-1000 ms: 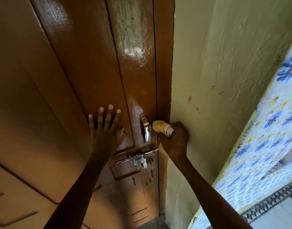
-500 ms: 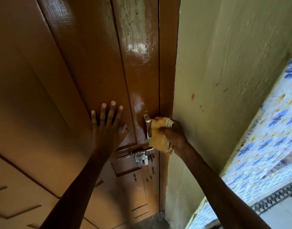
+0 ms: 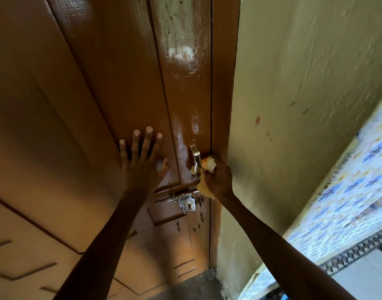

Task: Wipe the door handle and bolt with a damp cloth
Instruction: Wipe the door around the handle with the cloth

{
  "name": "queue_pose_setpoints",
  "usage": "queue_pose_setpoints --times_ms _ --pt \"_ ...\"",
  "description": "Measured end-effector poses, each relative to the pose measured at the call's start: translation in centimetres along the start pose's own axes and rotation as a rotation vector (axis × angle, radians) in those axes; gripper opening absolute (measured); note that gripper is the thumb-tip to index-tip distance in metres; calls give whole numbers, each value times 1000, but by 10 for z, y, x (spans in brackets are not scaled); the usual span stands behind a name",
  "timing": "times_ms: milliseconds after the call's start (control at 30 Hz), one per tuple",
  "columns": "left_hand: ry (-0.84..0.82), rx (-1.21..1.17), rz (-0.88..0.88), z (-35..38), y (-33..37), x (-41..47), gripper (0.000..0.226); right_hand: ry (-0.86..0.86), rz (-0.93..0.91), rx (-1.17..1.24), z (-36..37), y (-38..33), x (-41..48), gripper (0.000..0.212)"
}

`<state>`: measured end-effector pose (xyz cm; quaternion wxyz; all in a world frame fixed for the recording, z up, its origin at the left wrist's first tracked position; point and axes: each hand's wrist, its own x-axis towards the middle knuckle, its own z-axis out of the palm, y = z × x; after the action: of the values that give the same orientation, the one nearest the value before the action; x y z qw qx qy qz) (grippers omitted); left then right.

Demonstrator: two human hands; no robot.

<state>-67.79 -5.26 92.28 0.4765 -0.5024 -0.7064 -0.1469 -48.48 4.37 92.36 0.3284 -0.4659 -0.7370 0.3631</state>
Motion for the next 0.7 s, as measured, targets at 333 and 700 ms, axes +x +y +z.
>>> queue_pose_setpoints --times_ms 333,700 --pt "6 4 5 1 -1 0 73 -41 -22 287 -1 5 10 37" --pt "-3 21 3 2 0 0 72 188 20 417 -12 -21 30 22"
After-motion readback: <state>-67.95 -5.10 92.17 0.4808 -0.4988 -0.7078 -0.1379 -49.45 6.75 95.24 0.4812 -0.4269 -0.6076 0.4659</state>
